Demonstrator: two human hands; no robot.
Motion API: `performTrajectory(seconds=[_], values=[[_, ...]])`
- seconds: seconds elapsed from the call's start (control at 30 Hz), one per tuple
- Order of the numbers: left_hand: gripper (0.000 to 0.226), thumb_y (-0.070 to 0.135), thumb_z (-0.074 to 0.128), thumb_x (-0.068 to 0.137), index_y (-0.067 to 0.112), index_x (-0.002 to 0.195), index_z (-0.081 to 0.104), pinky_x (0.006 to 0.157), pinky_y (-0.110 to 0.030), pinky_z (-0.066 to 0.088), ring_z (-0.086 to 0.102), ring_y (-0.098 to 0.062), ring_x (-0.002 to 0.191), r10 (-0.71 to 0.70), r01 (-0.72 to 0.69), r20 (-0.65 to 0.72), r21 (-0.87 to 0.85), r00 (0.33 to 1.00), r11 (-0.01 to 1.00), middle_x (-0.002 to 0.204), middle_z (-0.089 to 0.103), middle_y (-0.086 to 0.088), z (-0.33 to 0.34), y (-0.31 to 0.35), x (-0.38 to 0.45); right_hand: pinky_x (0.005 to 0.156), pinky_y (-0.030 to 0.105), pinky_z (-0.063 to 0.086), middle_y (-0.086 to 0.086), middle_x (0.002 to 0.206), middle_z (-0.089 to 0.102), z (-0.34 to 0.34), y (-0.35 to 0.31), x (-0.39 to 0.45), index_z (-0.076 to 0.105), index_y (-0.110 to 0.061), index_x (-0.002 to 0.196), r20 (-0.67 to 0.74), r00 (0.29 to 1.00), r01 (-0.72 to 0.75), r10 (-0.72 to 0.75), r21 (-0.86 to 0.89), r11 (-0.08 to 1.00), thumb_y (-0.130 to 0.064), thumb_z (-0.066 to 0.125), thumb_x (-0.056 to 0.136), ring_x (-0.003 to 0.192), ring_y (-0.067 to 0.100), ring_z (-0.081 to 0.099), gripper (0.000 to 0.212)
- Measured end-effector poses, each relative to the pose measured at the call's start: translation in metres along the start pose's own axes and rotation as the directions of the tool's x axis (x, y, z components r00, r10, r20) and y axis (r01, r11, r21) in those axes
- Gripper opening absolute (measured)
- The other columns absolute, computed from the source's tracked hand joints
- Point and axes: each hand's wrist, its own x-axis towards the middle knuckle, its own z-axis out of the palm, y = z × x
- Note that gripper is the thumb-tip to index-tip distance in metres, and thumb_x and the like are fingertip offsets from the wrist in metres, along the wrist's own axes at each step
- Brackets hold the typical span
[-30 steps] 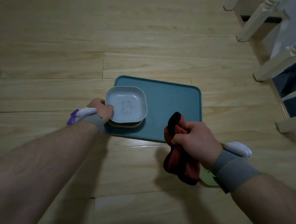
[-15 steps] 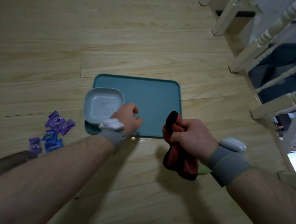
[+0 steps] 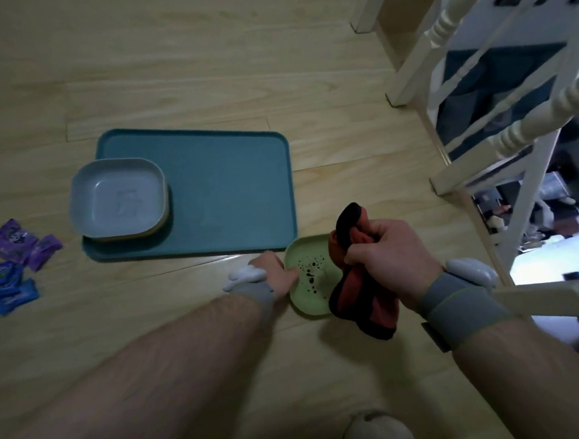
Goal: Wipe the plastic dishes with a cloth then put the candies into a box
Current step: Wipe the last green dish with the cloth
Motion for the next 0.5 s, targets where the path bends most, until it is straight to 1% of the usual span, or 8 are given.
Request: performTrajectory(seconds=[0.1,0.2,0.3,0.33,0.37,0.43,0.47,0.5], values=[[0.022,0.043,0.062,0.078,0.022,0.087,0.06,0.072,-0.028,0.049,0.061,-0.023,0.08,-0.018,0.018,0.019,0.006,1.0,1.0,0.087,0.066,-0.003,-0.001,0.001,0.0,0.07,0.051,0.057,0.018,0.078,0.07,-0.003,0.005,-0.002,0.07,-0.012,0.077,-0.014,1.0,0.002,-0.001,0.017,1.0,-0.023,0.064,0.049,0.076,0.037,0.067,0.031],[0.014,0.035,0.063,0.079,0.024,0.087,0.059,0.067,-0.028,0.043,0.059,-0.022,0.079,-0.037,0.039,0.022,-0.101,0.999,0.994,0.085,0.063,-0.001,-0.009,-0.003,-0.004,0.07,0.05,0.057,0.017,0.078,0.071,-0.006,0.0,-0.005,0.071,-0.015,0.076,-0.003,1.0,0.007,-0.007,0.017,1.0,-0.023,0.064,0.048,0.076,0.036,0.068,0.03],[0.013,0.03,0.065,0.078,0.023,0.08,0.054,0.071,-0.033,0.053,0.06,-0.024,0.076,-0.062,0.063,0.012,-0.265,0.998,0.962,0.081,0.063,-0.002,-0.025,-0.01,-0.022,0.073,0.047,0.057,0.015,0.08,0.072,-0.014,-0.018,-0.015,0.072,-0.017,0.075,0.013,0.999,0.036,-0.037,0.041,0.998,-0.02,0.066,0.051,0.078,0.033,0.069,0.025],[0.014,0.028,0.065,0.078,0.021,0.078,0.053,0.07,-0.036,0.057,0.062,-0.026,0.072,-0.083,0.08,0.006,-0.342,0.997,0.936,0.079,0.064,-0.004,-0.034,-0.012,-0.031,0.074,0.045,0.057,0.014,0.081,0.072,-0.017,-0.029,-0.02,0.072,-0.016,0.076,0.026,0.998,0.062,-0.063,0.056,0.997,-0.016,0.067,0.055,0.079,0.032,0.069,0.021],[0.015,0.024,0.065,0.079,0.016,0.078,0.052,0.065,-0.037,0.06,0.064,-0.028,0.067,-0.093,0.088,0.009,-0.418,0.996,0.904,0.077,0.065,-0.007,-0.035,-0.013,-0.034,0.074,0.042,0.058,0.012,0.081,0.073,-0.02,-0.034,-0.021,0.072,-0.016,0.077,0.042,0.996,0.077,-0.081,0.086,0.993,-0.01,0.068,0.06,0.079,0.03,0.07,0.018],[0.013,0.014,0.064,0.082,0.011,0.08,0.051,0.053,-0.035,0.06,0.063,-0.028,0.06,-0.108,0.097,0.014,-0.57,0.994,0.816,0.077,0.064,-0.013,-0.058,-0.017,-0.056,0.068,0.032,0.058,0.005,0.076,0.072,-0.022,-0.058,-0.035,0.071,-0.013,0.081,0.101,0.986,0.11,-0.129,0.174,0.979,0.005,0.064,0.07,0.074,0.023,0.069,0.022],[0.012,0.012,0.064,0.082,0.01,0.081,0.052,0.055,-0.038,0.061,0.064,-0.03,0.062,-0.108,0.095,0.016,-0.621,0.994,0.778,0.08,0.065,-0.016,-0.071,-0.019,-0.068,0.066,0.03,0.057,0.005,0.074,0.07,-0.023,-0.07,-0.043,0.07,-0.012,0.083,0.132,0.981,0.109,-0.141,0.225,0.968,0.01,0.061,0.072,0.071,0.022,0.067,0.026],[0.014,0.013,0.066,0.08,0.01,0.082,0.053,0.062,-0.044,0.061,0.067,-0.032,0.068,-0.106,0.081,0.002,-0.664,0.994,0.743,0.085,0.067,-0.018,-0.086,-0.024,-0.08,0.068,0.033,0.056,0.008,0.075,0.068,-0.023,-0.084,-0.054,0.068,-0.01,0.085,0.161,0.973,0.114,-0.163,0.276,0.954,0.012,0.059,0.073,0.072,0.025,0.066,0.027]])
